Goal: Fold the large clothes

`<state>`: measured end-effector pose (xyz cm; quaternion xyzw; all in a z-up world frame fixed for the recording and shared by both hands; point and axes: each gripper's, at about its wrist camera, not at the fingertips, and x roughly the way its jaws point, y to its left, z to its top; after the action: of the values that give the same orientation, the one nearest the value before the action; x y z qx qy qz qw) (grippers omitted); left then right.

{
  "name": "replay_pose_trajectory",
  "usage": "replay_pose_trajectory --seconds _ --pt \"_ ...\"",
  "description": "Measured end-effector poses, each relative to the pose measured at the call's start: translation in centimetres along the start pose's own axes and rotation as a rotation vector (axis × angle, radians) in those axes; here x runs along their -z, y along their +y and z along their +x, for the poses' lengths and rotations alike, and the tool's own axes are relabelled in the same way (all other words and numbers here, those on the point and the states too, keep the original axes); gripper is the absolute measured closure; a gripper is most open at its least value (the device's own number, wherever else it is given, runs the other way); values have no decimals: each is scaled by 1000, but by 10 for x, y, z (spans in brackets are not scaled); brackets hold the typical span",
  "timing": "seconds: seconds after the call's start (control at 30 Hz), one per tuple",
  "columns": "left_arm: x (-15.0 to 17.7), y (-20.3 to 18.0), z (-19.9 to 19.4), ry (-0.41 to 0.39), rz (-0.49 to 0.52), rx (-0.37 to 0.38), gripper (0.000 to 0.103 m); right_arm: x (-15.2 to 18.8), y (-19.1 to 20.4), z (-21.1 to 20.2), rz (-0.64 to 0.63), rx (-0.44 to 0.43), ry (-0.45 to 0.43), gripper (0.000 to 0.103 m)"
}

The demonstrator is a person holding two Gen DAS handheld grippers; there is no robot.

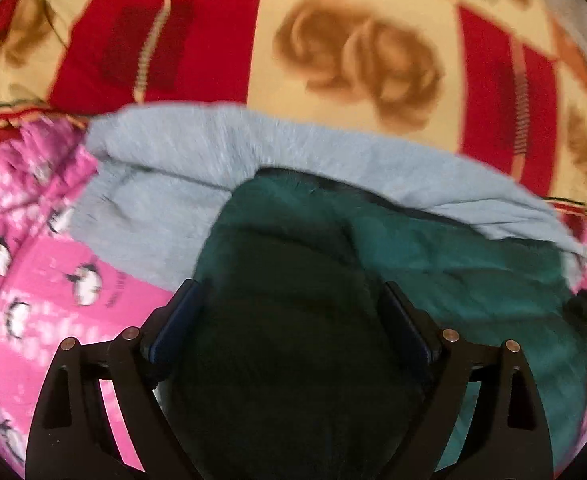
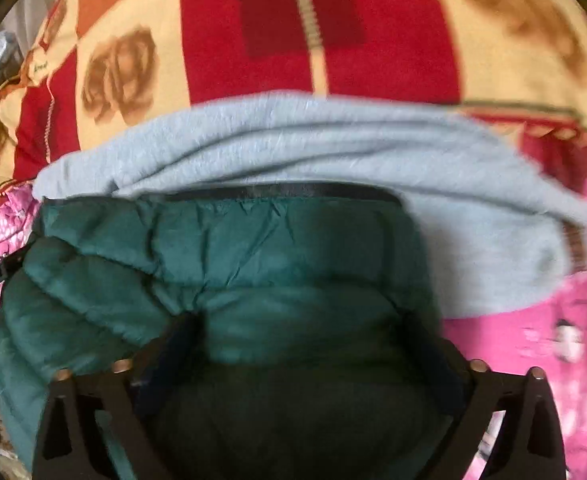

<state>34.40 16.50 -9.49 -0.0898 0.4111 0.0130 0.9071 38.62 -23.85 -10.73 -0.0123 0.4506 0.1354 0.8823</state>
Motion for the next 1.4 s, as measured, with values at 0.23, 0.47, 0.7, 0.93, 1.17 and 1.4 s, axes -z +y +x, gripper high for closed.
replay_pose_trajectory --seconds 0.23,0.47,0.7,0.93,1.17,1.4 --pt "68 51 -89 -141 -17 89 13 83 -34 -101 52 -106 -148 7" --pt "135 76 -82 -195 -92 174 13 154 -53 -80 282 -330 -152 7" --pt "151 50 -56 -120 -109 359 17 165 -26 -54 325 -453 -144 5" --pt "149 37 -76 -84 -47 395 48 153 -32 -66 276 -490 -189 50" --pt "168 19 -93 -59 41 373 45 153 -44 -75 252 -486 -171 47" --pt "170 28 -101 -41 -52 304 32 173 -51 -85 421 -464 -155 24"
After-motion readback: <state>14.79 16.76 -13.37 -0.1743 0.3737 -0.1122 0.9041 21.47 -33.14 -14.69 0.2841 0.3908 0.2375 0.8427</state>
